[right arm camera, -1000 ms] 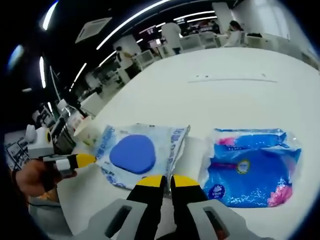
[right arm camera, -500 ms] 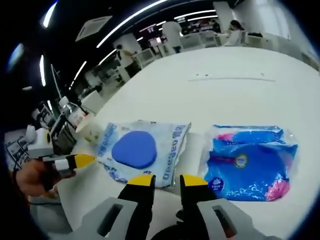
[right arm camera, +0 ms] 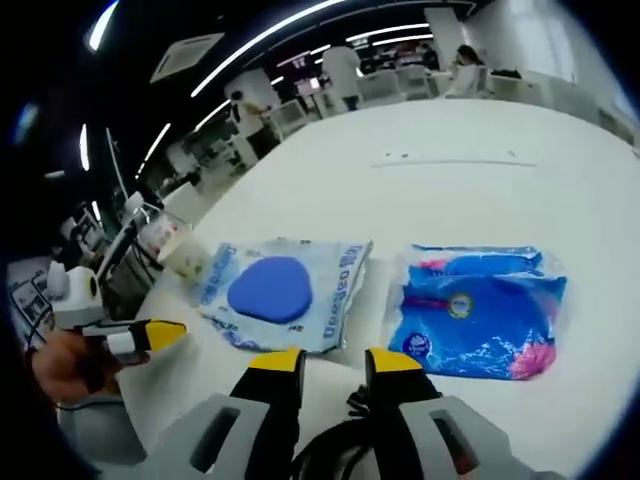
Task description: Arrange the tabletop items into an orderly group along one side of the table until the central work area is clear of visible clutter.
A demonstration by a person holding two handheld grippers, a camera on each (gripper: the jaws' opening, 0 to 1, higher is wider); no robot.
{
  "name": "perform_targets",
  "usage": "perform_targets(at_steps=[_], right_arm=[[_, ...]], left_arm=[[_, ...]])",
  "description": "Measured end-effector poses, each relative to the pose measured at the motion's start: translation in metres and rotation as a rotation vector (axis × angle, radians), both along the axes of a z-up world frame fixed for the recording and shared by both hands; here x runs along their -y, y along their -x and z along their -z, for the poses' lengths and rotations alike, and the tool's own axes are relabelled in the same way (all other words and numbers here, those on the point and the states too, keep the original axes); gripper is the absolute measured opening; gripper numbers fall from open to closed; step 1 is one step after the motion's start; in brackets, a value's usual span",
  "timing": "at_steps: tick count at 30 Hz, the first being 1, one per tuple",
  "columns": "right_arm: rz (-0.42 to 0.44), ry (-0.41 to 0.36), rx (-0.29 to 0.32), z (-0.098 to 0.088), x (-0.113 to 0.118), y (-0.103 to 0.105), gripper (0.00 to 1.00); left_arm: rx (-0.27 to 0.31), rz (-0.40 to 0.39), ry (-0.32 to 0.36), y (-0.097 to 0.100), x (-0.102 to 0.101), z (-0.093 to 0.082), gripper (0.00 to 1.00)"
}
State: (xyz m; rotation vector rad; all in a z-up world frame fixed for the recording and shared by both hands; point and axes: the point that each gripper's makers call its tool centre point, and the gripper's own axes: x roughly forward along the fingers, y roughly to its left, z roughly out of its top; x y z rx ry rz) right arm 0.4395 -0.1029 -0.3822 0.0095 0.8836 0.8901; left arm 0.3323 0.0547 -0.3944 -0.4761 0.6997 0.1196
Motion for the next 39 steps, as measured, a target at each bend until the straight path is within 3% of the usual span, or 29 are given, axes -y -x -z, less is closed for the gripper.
perform_targets(at_steps=[2,6,8,12,13,19,21,26,29,34,36,39], right_arm=[[0.004,0.003,0.003,-0.011,0.009,0.012,0.23],[0.015,-0.002,0.006,0.000,0.009,0.003,0.23],[0.020,-0.004,0.010,-0.013,0.020,0.014,0.23],[0.036,-0.001,0.026,-0.018,0.034,0.018,0.23],[0.046,-0.001,0.027,-0.011,0.037,0.010,0.23],[0.094,0.007,0.029,-0.012,0.072,0.013,0.22],[0.115,0.011,0.030,-0.004,0.089,0.000,0.22],[0.148,0.016,0.017,-0.004,0.110,0.013,0.22],[0.159,0.011,0.011,-0.006,0.117,0.023,0.22],[0.163,0.016,-0.012,0.006,0.123,0.023,0.22],[0.165,0.013,-0.019,0.019,0.125,0.013,0.21],[0.164,0.010,-0.029,0.011,0.123,0.029,0.21]], left_arm=[[0.003,0.009,0.002,0.000,0.004,0.000,0.11],[0.006,0.030,-0.001,0.002,0.020,-0.003,0.11],[0.010,0.041,-0.001,0.006,0.031,-0.004,0.11],[0.023,0.086,-0.001,0.003,0.054,-0.009,0.11],[0.027,0.097,-0.001,0.002,0.060,-0.010,0.11],[0.037,0.162,0.015,-0.004,0.099,-0.010,0.11],[0.040,0.187,0.025,-0.010,0.108,-0.011,0.12],[0.044,0.234,0.043,-0.016,0.137,-0.012,0.12],[0.042,0.263,0.053,-0.019,0.153,-0.011,0.12],[0.035,0.290,0.072,-0.025,0.172,-0.007,0.13],[0.029,0.302,0.079,-0.027,0.178,-0.005,0.14],[0.026,0.306,0.085,-0.029,0.181,-0.003,0.14]])
